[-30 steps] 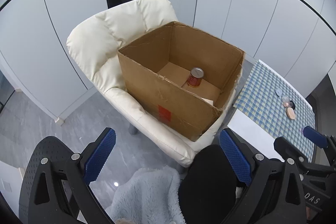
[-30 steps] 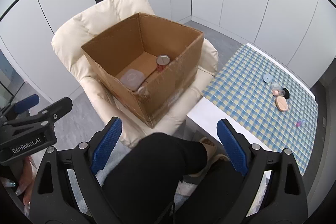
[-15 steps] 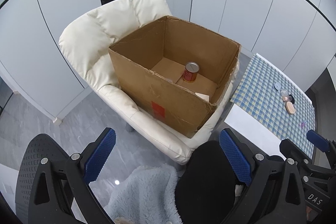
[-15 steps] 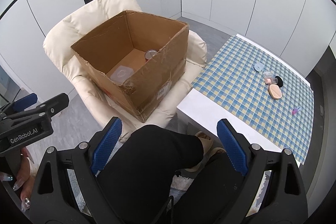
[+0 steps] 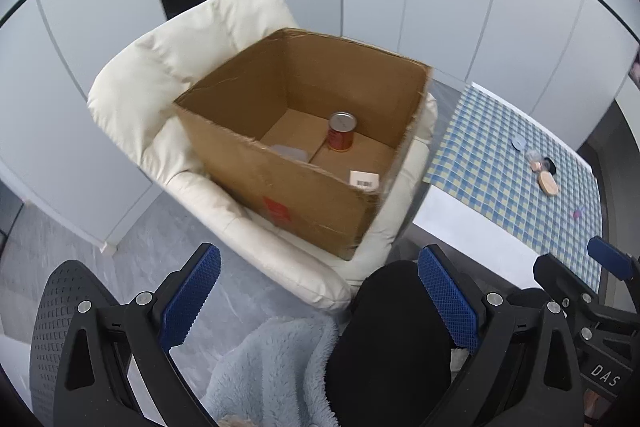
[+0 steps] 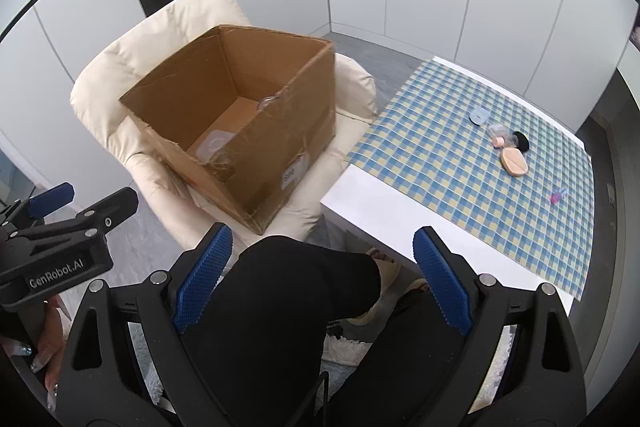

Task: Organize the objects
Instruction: 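Move both open tools back from the cardboard box toward the checked cloth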

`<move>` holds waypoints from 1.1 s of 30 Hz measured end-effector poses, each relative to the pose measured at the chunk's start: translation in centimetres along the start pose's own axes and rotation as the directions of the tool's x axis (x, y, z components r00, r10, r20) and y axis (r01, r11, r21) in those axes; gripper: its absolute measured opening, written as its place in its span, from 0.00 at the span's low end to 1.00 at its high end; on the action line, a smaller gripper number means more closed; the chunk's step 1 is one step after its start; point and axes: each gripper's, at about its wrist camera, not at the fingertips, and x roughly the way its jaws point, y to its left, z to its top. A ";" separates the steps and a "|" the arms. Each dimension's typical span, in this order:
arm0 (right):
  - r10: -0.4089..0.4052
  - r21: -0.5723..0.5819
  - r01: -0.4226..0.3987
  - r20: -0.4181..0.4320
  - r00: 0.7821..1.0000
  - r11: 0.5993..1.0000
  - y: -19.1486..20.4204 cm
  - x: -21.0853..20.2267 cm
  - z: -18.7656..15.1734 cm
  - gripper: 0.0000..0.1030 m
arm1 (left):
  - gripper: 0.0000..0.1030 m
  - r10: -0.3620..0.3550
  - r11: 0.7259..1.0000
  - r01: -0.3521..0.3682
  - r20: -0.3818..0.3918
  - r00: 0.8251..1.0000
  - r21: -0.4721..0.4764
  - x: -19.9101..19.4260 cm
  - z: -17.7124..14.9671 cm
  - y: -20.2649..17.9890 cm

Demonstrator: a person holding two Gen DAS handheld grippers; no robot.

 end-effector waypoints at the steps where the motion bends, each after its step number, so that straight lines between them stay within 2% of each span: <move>1: -0.002 0.007 0.002 -0.001 1.000 1.000 -0.3 0.0 -0.1 0.91 | 0.97 0.000 1.000 0.000 0.002 1.000 0.016 0.0 0.0 -0.6; 13: -0.069 0.131 0.069 -0.006 0.998 0.989 -6.2 -0.5 -1.7 0.91 | 0.97 -0.054 0.988 0.055 -0.012 0.998 0.145 0.7 0.0 -6.9; 22: -0.130 0.226 0.130 -0.018 0.991 0.965 -11.0 -1.4 -3.8 0.91 | 0.97 -0.111 0.962 0.112 -0.020 0.994 0.247 0.8 -0.9 -12.2; 33: -0.254 0.305 0.248 -0.021 0.967 0.919 -16.0 -3.2 -6.0 0.91 | 0.97 -0.162 0.927 0.169 -0.047 0.986 0.334 1.3 -1.6 -17.4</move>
